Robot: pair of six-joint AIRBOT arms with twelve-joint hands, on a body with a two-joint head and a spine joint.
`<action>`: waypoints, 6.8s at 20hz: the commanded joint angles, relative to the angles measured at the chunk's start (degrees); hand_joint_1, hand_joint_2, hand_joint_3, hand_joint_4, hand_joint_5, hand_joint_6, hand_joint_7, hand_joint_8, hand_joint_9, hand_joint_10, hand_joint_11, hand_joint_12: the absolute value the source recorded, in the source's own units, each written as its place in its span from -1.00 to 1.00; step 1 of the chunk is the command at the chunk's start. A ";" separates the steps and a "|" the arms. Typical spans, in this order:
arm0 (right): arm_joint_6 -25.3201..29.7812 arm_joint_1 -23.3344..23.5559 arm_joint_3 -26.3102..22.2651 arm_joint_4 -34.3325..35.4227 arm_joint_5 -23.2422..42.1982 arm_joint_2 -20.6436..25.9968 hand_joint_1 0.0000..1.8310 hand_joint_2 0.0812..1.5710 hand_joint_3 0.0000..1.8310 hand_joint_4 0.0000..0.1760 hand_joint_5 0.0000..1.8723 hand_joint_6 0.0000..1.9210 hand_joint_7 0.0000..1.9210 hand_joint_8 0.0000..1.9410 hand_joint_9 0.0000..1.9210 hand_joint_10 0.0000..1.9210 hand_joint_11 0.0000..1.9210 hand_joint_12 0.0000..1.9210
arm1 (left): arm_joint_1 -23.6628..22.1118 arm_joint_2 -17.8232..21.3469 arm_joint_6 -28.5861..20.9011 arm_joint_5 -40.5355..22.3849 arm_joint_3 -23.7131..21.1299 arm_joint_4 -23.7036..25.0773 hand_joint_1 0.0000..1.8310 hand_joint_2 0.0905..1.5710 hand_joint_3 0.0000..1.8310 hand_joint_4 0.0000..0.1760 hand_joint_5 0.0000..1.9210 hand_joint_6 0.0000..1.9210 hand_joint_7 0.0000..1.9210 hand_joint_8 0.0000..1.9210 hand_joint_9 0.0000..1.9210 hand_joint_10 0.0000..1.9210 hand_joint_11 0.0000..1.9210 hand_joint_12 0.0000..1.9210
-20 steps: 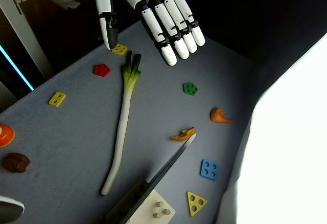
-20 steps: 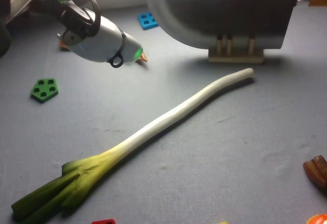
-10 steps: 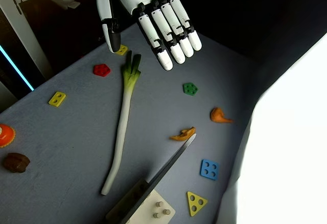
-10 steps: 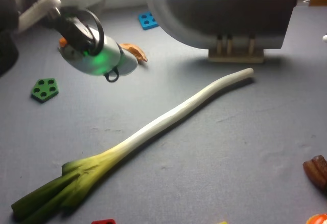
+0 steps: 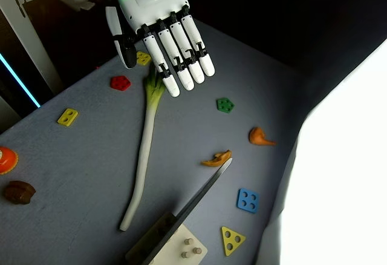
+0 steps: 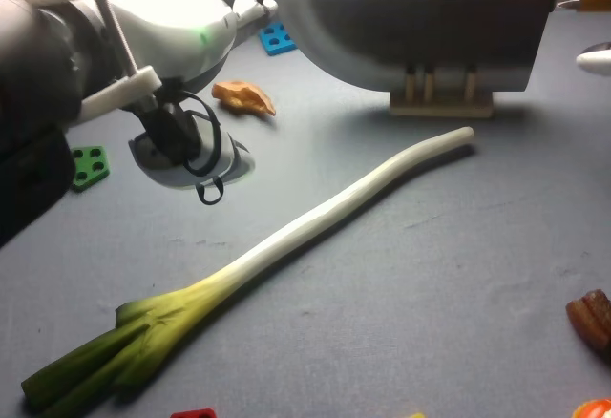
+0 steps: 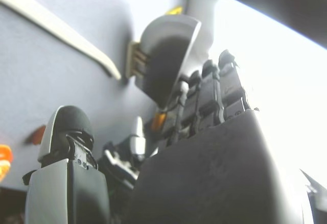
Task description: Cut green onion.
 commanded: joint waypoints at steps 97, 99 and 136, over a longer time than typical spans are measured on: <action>-5.18 0.32 19.50 1.88 18.37 -16.20 0.73 0.00 -0.23 1.00 0.52 1.00 0.63 1.00 0.65 1.00 0.72 1.00 | 37.55 -21.87 -71.35 36.93 -2.99 22.33 -0.56 0.55 -0.99 -1.00 -0.90 -1.00 -0.91 -1.00 -0.95 -1.00 -1.00 -0.74; -5.01 0.43 19.50 1.88 18.36 -16.19 0.73 -0.01 -0.23 1.00 0.47 1.00 0.64 1.00 0.67 1.00 0.73 1.00 | 37.55 -21.87 -71.36 36.94 -2.99 22.23 -0.55 0.55 -1.00 -1.00 -0.89 -0.99 -0.90 -1.00 -0.94 -0.99 -1.00 -0.68; -21.74 3.50 -6.92 10.22 32.54 -9.13 0.75 -0.14 -0.05 1.00 0.45 1.00 0.65 1.00 0.68 1.00 0.74 1.00 | 42.15 -21.87 -74.98 34.58 -4.75 18.66 -0.56 0.56 -0.99 -0.94 -0.86 -1.00 -0.88 -1.00 -0.90 -1.00 -1.00 -0.77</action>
